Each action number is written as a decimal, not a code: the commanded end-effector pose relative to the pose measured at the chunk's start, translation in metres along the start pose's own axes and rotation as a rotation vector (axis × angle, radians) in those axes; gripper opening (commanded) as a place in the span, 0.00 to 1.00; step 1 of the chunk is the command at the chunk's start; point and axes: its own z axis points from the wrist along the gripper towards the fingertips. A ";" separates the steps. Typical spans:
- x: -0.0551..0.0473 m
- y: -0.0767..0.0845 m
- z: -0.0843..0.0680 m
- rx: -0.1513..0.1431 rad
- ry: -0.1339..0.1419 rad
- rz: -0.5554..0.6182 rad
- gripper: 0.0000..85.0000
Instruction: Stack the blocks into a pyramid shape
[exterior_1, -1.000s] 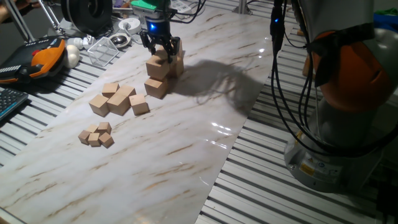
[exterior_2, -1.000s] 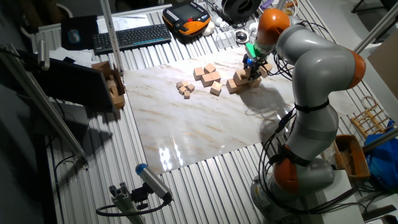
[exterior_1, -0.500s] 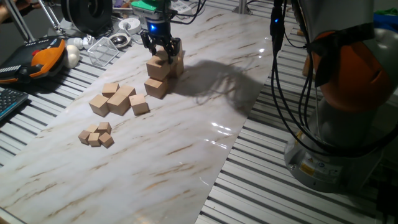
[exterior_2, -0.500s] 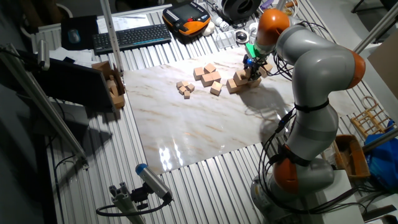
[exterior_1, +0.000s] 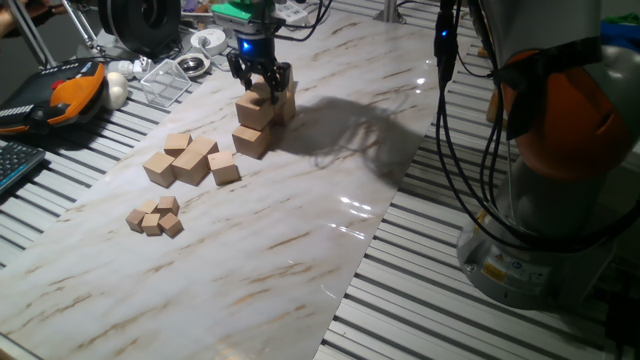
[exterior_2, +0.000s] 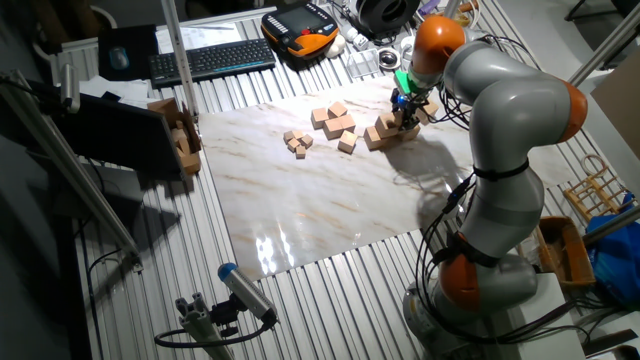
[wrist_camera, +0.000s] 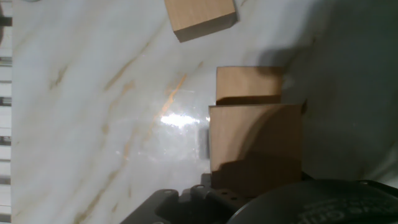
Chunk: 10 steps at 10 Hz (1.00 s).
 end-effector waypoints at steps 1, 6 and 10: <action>0.000 0.000 0.001 0.000 0.002 0.002 0.00; 0.001 -0.001 0.002 -0.001 0.005 0.005 0.00; 0.000 -0.001 0.002 -0.001 0.002 0.011 0.00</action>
